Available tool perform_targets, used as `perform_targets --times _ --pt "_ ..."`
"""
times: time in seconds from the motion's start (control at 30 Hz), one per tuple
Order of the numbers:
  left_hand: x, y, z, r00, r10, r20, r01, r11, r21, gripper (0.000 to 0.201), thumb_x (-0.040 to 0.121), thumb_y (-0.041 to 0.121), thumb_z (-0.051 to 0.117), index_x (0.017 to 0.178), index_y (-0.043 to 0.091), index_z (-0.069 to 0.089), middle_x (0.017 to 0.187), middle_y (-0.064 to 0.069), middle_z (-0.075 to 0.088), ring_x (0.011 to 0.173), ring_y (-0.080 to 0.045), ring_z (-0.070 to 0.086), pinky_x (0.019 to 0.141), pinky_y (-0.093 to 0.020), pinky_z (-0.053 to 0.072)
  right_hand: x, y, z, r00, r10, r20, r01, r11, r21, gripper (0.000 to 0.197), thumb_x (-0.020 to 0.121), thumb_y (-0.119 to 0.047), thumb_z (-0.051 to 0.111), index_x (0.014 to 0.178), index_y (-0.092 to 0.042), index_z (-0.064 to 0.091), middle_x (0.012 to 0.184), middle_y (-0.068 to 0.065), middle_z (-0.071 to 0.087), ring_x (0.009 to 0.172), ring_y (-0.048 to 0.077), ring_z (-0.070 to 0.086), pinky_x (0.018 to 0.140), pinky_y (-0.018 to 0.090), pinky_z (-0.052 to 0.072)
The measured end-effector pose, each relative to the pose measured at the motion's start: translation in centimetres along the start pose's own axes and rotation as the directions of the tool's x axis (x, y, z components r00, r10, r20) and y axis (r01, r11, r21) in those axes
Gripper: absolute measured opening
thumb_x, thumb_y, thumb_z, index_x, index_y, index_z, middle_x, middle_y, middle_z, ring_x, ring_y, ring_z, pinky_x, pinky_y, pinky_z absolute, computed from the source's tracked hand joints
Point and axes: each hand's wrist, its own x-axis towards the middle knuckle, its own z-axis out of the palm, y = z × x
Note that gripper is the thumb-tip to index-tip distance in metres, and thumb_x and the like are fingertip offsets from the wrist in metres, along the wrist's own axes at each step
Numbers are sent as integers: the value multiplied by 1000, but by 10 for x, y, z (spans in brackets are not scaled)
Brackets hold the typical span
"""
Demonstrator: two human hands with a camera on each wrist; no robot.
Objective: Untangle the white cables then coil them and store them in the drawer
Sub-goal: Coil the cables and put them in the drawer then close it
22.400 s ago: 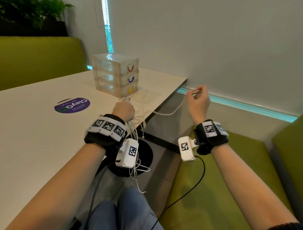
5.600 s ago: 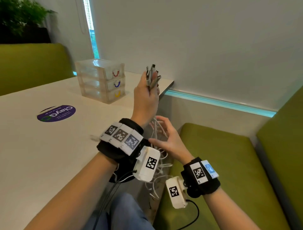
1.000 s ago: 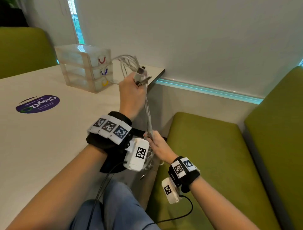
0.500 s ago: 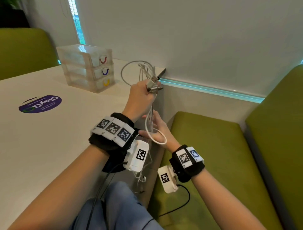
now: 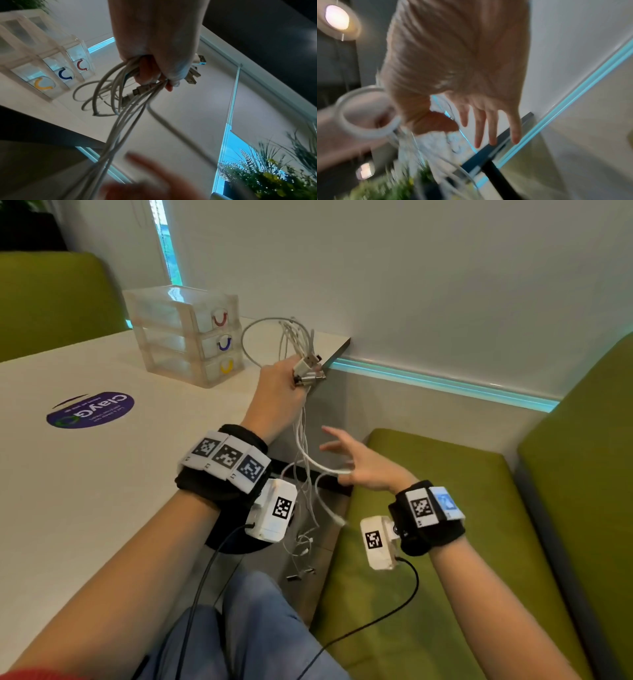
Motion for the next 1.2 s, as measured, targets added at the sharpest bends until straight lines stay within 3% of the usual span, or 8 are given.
perform_targets --times 0.13,0.23,0.4,0.6,0.73,0.9,1.03,1.2 --pt "0 -7 -2 998 -17 -57 18 1000 8 19 92 5 51 86 -5 66 82 -21 67 78 -29 62 65 -22 37 -4 -26 -1 917 -204 -344 251 963 99 40 87 -5 55 120 -27 51 105 -1 63 105 9 59 92 21 46" --pt "3 -5 -6 993 -49 -108 45 998 -31 22 93 9 50 87 -6 65 77 -11 61 72 -18 52 61 -20 34 0 -26 13 917 -152 -370 131 988 -81 17 94 -16 48 93 -11 65 81 8 62 72 13 55 69 23 42" --pt "4 1 -2 994 -12 -108 7 999 -48 20 92 6 51 83 -6 64 77 -22 64 77 -31 59 60 -18 33 6 6 40 966 232 113 -171 904 -391 74 73 -18 75 137 -18 37 131 10 41 119 19 43 105 34 38" --pt "-3 1 7 999 -2 -49 0 999 -46 20 93 10 52 79 0 63 67 1 52 57 -9 45 53 -7 33 8 -21 27 999 4 -38 -2 999 54 83 79 -16 69 144 -19 18 139 7 42 129 13 37 102 22 28" --pt "-9 3 20 999 33 28 -34 999 26 15 88 1 53 78 -5 62 67 -14 61 61 -24 56 55 -24 35 14 -41 40 978 -86 -191 128 966 224 38 90 -12 56 124 -13 40 100 3 64 89 7 61 91 22 44" --pt "-7 3 11 999 46 0 -46 999 -4 15 89 1 53 81 -6 63 75 -20 66 66 -21 54 56 -10 31 13 -43 52 960 -68 -270 245 669 702 22 87 -17 33 88 -17 55 51 10 49 44 18 51 56 34 51" --pt "-9 8 6 998 44 -35 -46 997 -67 17 90 7 54 87 -4 66 65 8 57 57 9 49 55 -1 32 15 -32 55 938 -65 -341 250 807 534 18 97 -21 43 87 -11 55 47 -3 38 34 4 35 36 16 30" --pt "4 21 -13 986 103 -135 -120 985 -121 19 86 8 50 88 -4 66 67 2 54 55 6 47 55 -8 34 25 14 81 912 -13 -409 113 968 222 42 97 -19 43 56 -15 48 51 -5 45 45 1 40 56 20 35"
